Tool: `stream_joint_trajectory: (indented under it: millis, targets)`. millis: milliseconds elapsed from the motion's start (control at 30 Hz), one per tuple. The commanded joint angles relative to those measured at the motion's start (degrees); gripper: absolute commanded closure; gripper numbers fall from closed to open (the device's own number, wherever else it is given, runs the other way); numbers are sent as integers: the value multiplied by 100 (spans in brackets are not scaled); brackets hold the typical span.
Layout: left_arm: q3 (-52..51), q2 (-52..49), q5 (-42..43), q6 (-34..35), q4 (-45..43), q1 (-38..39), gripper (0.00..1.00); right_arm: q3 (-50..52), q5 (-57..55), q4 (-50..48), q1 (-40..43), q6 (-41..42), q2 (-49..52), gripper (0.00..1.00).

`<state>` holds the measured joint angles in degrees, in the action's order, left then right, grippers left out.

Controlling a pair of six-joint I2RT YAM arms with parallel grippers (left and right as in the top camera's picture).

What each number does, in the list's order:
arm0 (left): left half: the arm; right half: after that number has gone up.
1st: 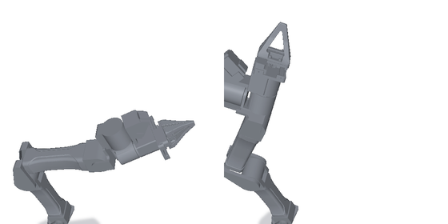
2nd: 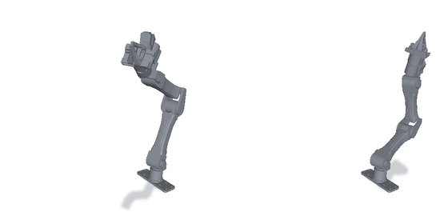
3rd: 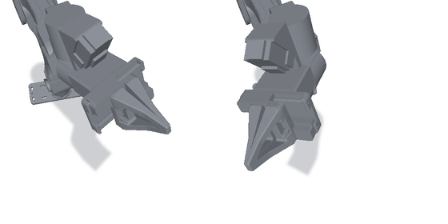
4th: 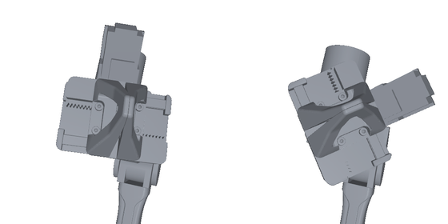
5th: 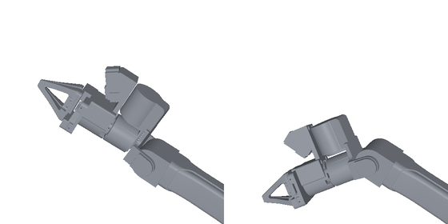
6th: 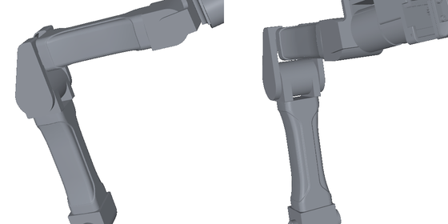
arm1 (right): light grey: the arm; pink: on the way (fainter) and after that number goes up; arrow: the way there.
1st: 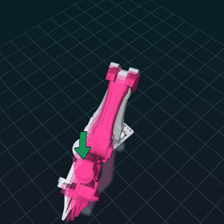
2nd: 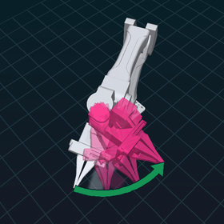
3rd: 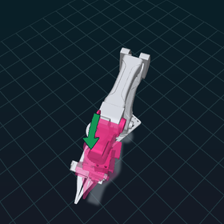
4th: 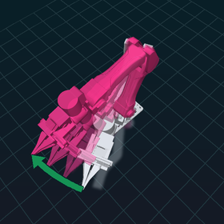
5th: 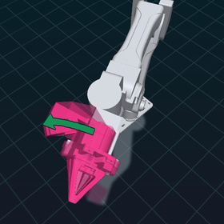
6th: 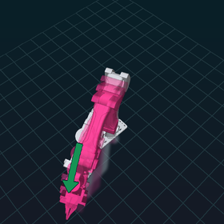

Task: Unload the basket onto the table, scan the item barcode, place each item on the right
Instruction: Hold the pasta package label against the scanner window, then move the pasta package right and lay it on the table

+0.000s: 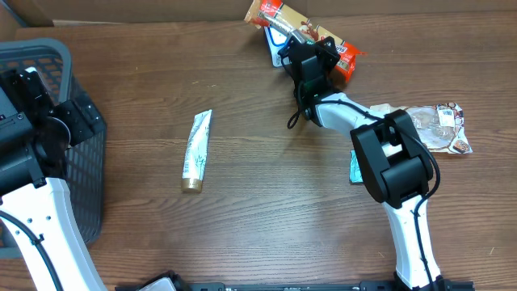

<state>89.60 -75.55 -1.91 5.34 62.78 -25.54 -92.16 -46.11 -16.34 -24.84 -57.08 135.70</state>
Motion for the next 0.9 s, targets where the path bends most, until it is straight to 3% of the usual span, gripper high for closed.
stream_joint_trajectory:
  millis: [0,667,867]
  targets:
    - [28,-11,46,-153,-2,-17,0,-260,-275,-317,-9,-15,-195,97]
    - [28,-11,46,-153,-2,-15,1,-264,-509,-313,-11,-33,-256,96]
    - [28,-11,48,-153,-2,-17,0,-264,-483,203,-24,723,-737,97]
